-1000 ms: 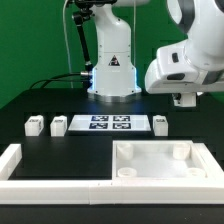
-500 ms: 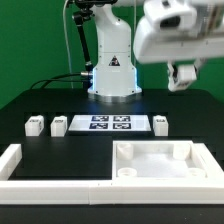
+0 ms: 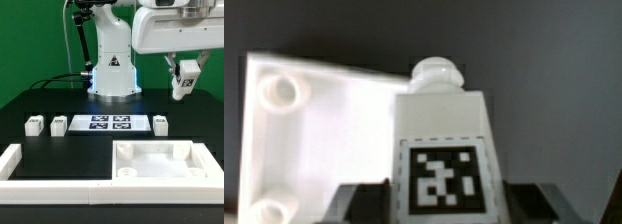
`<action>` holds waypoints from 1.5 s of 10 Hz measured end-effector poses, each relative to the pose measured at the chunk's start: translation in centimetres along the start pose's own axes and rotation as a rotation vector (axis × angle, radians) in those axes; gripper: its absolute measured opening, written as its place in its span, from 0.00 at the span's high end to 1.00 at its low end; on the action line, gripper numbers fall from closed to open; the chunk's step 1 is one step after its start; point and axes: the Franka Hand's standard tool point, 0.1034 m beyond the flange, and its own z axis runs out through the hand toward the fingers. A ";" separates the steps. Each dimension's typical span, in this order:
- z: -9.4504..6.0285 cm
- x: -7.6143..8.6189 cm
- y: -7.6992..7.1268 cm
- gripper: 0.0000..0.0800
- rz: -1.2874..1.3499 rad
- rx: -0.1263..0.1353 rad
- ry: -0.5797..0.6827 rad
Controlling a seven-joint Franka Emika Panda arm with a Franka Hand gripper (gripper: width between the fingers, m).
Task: Assemble square table
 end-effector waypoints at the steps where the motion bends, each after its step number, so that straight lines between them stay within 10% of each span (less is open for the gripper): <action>1: -0.4 2.0 2.1 0.64 -0.015 0.001 0.032; 3: -2.3 5.9 4.0 0.64 -0.015 -0.010 0.185; 7: -2.0 6.3 4.2 0.64 -0.013 -0.033 0.497; 15: 3.8 8.8 1.8 0.64 -0.020 0.004 0.484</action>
Offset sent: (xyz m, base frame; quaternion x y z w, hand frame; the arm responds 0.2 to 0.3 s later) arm 0.0000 0.0000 0.0000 0.0000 0.1938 0.0000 0.9810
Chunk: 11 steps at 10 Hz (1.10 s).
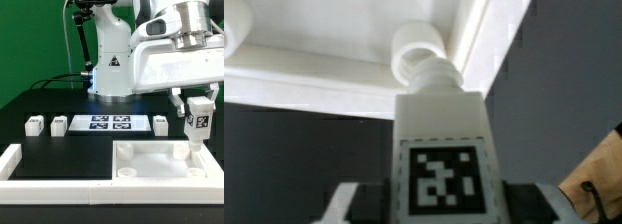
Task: Assemble square table
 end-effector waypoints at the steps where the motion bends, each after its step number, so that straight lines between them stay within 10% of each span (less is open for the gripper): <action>1: 0.7 -0.3 0.1 0.64 0.002 0.001 -0.006; 11: 2.6 -0.4 -0.1 0.64 0.002 0.008 -0.021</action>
Offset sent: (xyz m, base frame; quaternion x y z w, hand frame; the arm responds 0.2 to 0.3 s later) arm 0.0133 -0.0005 -0.0128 -0.0186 0.0173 0.0042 0.9997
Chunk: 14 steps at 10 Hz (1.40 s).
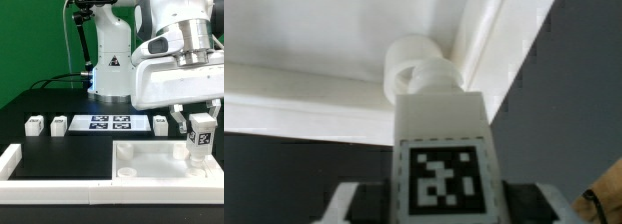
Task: Assemble square table
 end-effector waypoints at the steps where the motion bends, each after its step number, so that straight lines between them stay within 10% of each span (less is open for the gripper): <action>1: 0.0 0.0 0.0 0.64 0.000 0.000 0.000; 14: 2.0 0.3 0.6 0.64 -0.013 0.002 -0.001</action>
Offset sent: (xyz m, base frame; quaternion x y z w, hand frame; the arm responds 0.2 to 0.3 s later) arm 0.0083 -0.0103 0.0028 0.0138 0.0120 -0.0086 0.9998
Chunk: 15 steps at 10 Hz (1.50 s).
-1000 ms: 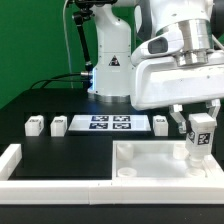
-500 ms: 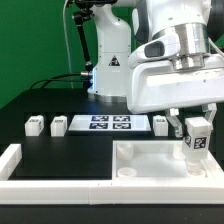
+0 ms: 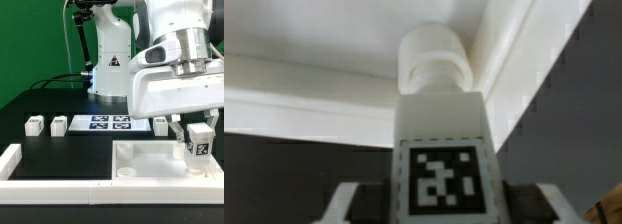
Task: Assemble square table
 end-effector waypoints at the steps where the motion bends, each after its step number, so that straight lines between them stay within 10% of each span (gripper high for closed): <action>1: 0.1 -0.1 0.0 0.64 0.000 -0.001 0.001; 9: 0.2 -0.8 -0.1 0.64 -0.002 -0.006 0.036; 11: 0.2 -0.8 -0.1 0.28 -0.002 -0.006 0.036; 15: 0.2 -0.8 -0.1 0.19 -0.002 -0.006 0.036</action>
Offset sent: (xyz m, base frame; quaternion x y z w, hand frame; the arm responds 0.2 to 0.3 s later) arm -0.0071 -0.0020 -0.0119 -0.0078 0.0020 -0.0060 0.9999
